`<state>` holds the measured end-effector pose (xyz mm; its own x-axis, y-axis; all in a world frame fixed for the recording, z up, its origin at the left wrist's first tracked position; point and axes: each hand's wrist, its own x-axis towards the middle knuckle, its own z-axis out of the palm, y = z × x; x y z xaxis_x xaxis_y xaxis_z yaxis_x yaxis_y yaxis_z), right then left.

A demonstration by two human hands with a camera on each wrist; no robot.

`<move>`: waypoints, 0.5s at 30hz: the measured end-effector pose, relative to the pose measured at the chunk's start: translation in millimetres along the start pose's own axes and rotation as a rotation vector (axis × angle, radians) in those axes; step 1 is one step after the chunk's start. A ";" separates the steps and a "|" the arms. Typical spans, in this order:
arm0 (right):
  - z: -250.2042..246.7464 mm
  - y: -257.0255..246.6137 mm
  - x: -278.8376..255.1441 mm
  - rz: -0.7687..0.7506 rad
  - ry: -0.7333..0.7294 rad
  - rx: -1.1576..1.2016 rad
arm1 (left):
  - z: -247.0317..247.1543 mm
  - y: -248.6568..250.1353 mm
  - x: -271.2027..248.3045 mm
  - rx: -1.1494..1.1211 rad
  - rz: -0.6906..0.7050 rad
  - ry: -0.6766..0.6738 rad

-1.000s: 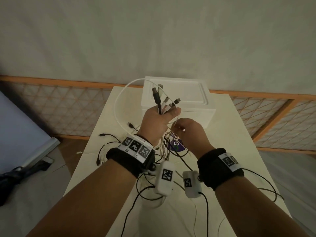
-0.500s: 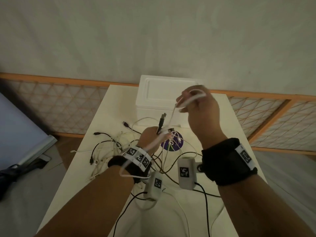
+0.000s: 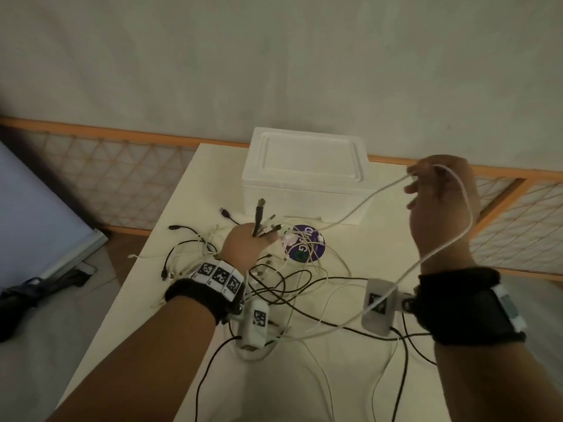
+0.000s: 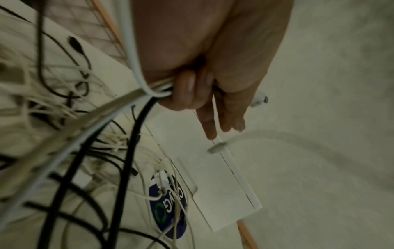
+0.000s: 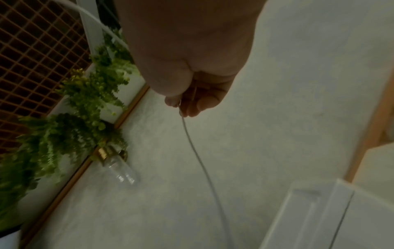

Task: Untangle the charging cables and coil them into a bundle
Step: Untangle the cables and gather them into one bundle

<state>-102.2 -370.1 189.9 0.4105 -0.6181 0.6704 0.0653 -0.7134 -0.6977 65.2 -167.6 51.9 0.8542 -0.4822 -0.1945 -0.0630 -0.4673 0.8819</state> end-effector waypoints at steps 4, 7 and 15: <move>-58.9 50.0 13.6 -0.067 -0.161 -0.676 | -7.8 -23.2 -15.1 -0.443 -0.199 0.197; -89.0 67.2 9.5 0.246 -0.454 -1.023 | -10.8 -19.7 -38.8 -0.763 -0.304 0.266; -8.4 -44.3 -78.7 0.059 -1.213 -0.290 | 23.7 59.4 -118.7 -1.088 -0.200 0.088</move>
<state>-145.1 -292.7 170.2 0.9895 -0.0584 -0.1323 -0.1208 -0.8366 -0.5343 -52.2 -155.7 117.1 0.8346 -0.3962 -0.3828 0.5304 0.3901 0.7526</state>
